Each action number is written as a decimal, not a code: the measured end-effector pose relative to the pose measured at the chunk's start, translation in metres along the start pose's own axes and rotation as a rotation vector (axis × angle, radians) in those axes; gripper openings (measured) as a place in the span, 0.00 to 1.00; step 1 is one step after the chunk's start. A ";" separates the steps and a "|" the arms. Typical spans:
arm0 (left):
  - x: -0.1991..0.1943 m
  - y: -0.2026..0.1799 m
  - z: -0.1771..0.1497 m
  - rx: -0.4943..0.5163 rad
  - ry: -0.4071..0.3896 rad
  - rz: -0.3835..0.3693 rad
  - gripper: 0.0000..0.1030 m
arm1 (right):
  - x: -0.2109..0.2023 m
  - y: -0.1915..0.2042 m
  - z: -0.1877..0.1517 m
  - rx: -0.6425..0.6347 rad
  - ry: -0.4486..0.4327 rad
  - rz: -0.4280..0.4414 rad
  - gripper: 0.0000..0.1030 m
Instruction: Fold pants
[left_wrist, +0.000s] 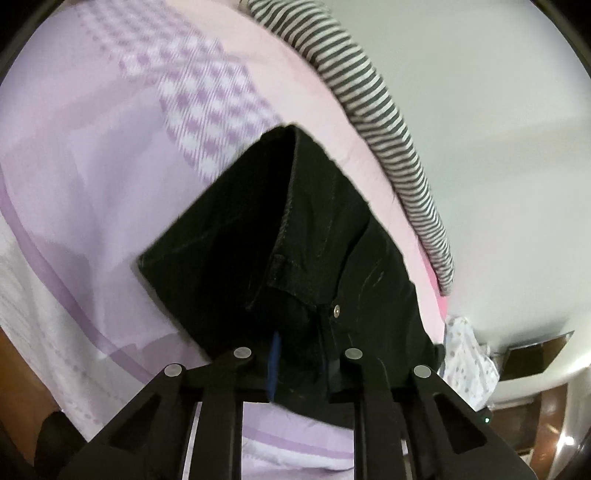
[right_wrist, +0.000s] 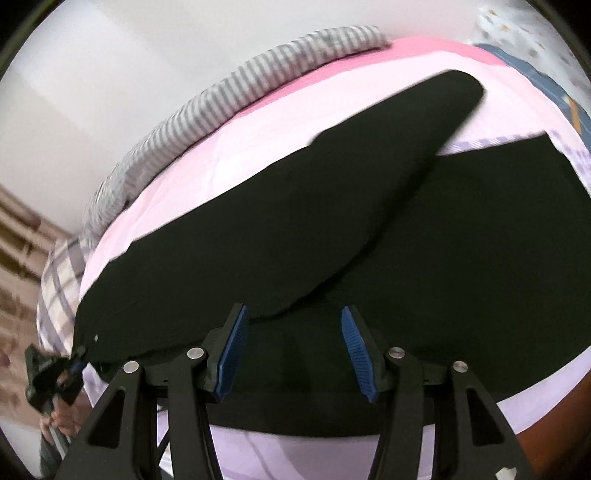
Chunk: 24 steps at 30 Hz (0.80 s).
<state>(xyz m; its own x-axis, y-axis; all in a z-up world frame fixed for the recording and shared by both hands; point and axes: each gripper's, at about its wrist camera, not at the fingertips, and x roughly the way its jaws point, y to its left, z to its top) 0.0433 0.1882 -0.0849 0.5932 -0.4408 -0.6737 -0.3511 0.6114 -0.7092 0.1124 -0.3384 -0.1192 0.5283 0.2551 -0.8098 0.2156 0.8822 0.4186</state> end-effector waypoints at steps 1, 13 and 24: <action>-0.003 -0.004 0.002 0.007 -0.009 -0.004 0.16 | 0.000 -0.005 0.002 0.020 -0.007 -0.005 0.49; -0.022 -0.032 0.024 0.008 -0.038 -0.056 0.15 | 0.030 -0.038 0.011 0.259 -0.009 0.268 0.49; -0.025 -0.051 0.038 0.053 -0.058 -0.006 0.15 | 0.037 -0.055 0.047 0.384 -0.105 0.416 0.50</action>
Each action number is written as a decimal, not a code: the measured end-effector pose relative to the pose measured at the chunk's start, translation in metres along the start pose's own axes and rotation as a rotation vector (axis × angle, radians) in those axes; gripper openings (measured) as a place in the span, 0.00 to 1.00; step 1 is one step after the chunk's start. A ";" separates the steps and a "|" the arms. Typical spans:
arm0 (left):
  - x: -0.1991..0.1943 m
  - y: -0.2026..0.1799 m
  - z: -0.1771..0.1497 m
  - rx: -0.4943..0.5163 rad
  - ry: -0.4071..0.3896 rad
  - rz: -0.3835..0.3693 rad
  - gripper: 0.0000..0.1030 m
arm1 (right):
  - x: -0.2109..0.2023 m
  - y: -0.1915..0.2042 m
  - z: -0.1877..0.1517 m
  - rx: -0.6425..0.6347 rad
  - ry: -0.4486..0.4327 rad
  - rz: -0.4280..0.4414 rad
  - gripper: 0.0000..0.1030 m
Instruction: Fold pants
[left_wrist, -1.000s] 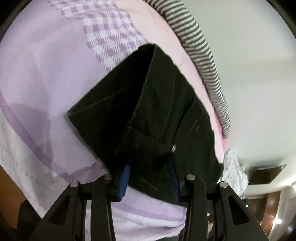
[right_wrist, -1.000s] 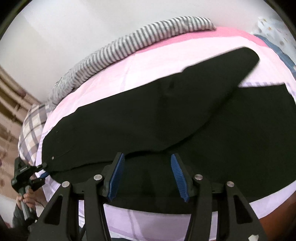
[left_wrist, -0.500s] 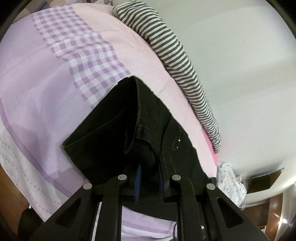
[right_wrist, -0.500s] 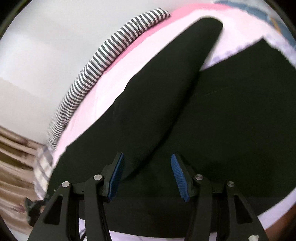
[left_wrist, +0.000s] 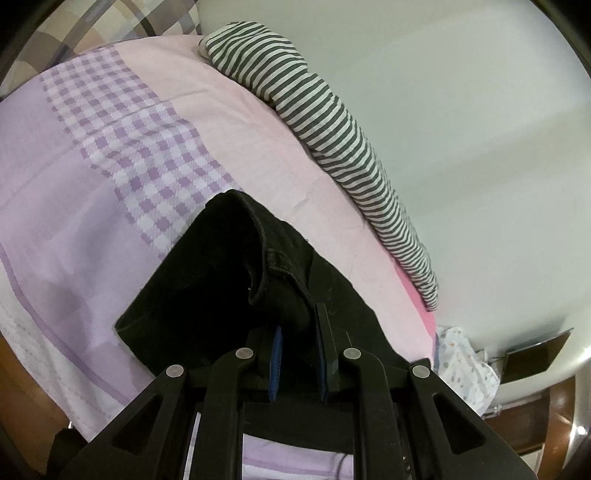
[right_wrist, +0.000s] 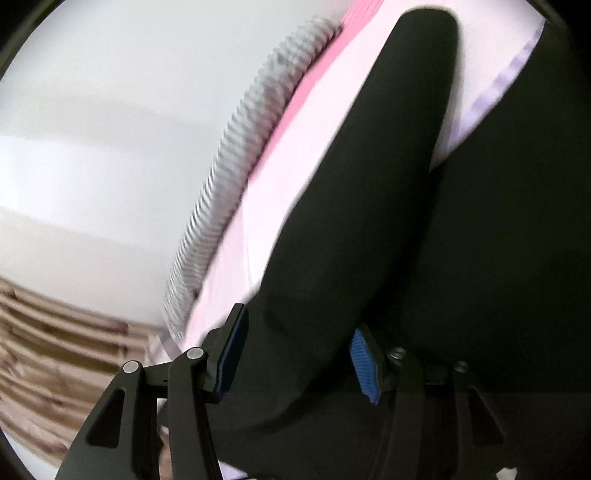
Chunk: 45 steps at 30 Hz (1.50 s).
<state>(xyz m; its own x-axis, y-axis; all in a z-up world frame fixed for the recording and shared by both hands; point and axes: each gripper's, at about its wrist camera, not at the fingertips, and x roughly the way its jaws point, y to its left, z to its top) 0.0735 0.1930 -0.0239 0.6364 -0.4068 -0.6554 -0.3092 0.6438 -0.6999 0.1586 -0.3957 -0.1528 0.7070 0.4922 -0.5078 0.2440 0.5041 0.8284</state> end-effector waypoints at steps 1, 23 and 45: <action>0.000 0.001 -0.001 0.000 0.001 0.009 0.15 | -0.004 -0.001 0.008 0.015 -0.028 0.018 0.50; 0.027 0.017 -0.001 0.116 0.088 0.156 0.16 | -0.038 0.031 0.070 -0.128 -0.154 -0.256 0.05; 0.026 0.031 0.000 0.343 0.227 0.274 0.16 | -0.096 0.019 -0.051 -0.353 -0.020 -0.685 0.04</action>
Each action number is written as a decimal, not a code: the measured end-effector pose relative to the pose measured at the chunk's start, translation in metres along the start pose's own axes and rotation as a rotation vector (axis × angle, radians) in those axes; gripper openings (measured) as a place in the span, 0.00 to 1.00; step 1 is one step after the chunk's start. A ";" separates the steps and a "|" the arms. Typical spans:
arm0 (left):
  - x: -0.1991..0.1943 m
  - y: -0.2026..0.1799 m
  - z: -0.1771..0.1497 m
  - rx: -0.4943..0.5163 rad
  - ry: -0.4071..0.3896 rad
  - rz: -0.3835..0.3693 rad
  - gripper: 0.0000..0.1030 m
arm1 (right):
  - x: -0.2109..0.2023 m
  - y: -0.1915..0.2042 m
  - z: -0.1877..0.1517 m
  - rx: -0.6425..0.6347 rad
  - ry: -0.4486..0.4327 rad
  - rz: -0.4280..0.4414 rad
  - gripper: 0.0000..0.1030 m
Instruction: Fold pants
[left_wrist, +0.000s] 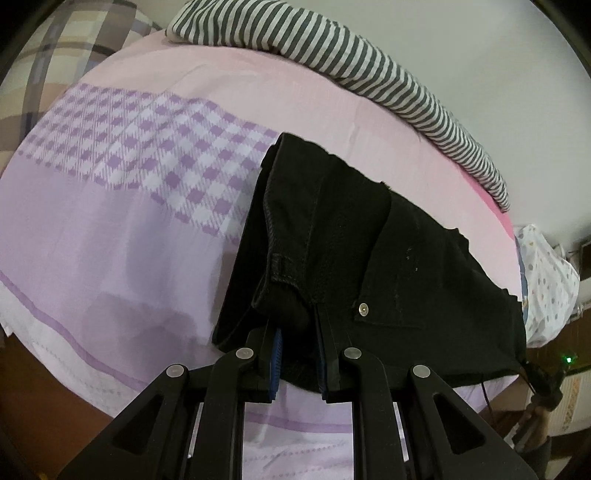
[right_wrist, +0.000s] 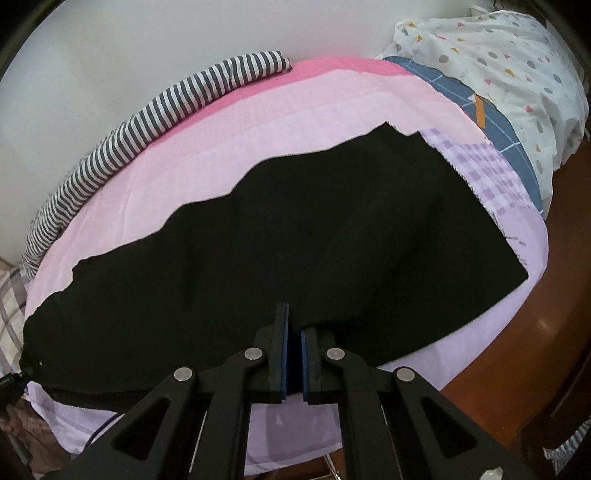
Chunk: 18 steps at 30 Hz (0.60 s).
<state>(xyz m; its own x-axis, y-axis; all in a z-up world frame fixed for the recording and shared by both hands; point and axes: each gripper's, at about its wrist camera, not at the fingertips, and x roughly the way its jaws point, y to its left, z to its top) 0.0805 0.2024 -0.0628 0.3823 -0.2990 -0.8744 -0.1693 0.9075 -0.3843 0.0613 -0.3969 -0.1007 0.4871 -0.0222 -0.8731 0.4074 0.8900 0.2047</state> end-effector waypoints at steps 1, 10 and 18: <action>0.003 0.000 -0.001 0.003 0.002 0.011 0.16 | 0.002 -0.001 0.000 0.000 0.005 0.002 0.04; 0.015 -0.014 -0.010 0.105 -0.013 0.126 0.17 | 0.012 -0.004 0.005 -0.019 0.092 0.007 0.04; 0.008 -0.030 -0.026 0.173 -0.017 0.149 0.41 | -0.002 0.001 0.030 -0.065 0.146 0.070 0.05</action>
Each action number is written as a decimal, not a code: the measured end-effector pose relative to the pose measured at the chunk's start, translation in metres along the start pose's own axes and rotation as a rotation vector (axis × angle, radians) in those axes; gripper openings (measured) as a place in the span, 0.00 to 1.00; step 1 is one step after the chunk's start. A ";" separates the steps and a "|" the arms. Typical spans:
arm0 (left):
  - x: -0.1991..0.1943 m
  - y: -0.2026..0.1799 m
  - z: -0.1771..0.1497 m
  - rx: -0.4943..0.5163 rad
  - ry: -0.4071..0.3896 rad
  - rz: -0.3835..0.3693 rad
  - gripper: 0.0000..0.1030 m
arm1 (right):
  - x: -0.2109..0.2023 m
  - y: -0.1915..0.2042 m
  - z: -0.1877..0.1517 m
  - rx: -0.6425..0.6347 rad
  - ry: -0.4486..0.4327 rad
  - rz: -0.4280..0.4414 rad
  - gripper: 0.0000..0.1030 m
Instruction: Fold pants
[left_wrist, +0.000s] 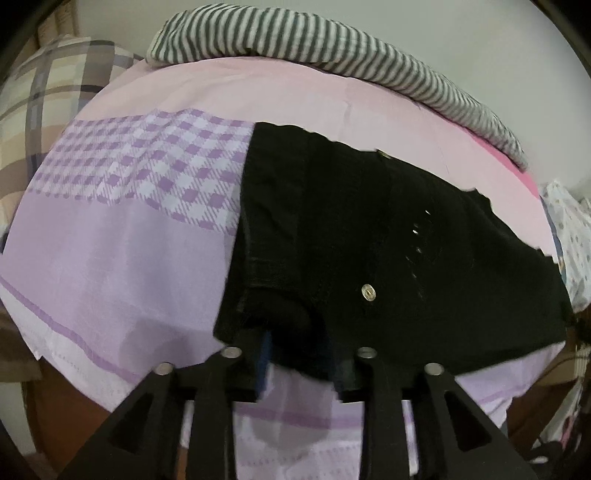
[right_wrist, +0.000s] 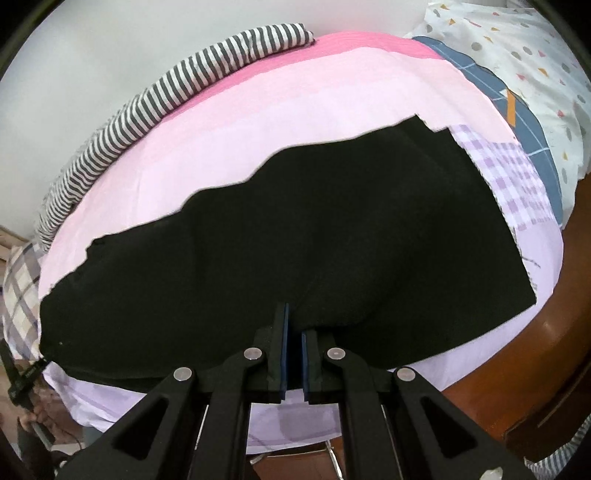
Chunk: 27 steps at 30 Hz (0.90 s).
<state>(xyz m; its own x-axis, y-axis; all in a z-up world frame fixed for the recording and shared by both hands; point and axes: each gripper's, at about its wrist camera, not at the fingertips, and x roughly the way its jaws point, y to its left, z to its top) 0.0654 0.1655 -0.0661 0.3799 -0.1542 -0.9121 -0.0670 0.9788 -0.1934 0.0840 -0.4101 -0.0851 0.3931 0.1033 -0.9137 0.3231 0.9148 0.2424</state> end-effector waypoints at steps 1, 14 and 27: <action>-0.003 -0.004 -0.004 0.020 0.008 0.004 0.45 | -0.002 0.001 0.001 -0.003 -0.002 0.002 0.05; -0.055 -0.109 -0.046 0.384 -0.177 -0.189 0.50 | 0.002 -0.021 -0.012 0.111 -0.056 0.111 0.05; 0.011 -0.314 -0.063 0.790 -0.125 -0.439 0.50 | -0.002 -0.025 -0.001 0.172 -0.076 0.201 0.05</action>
<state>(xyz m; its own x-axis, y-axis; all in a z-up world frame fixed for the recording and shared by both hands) 0.0323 -0.1522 -0.0379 0.3221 -0.5643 -0.7601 0.7409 0.6501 -0.1686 0.0742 -0.4332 -0.0895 0.5252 0.2404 -0.8163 0.3713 0.7984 0.4740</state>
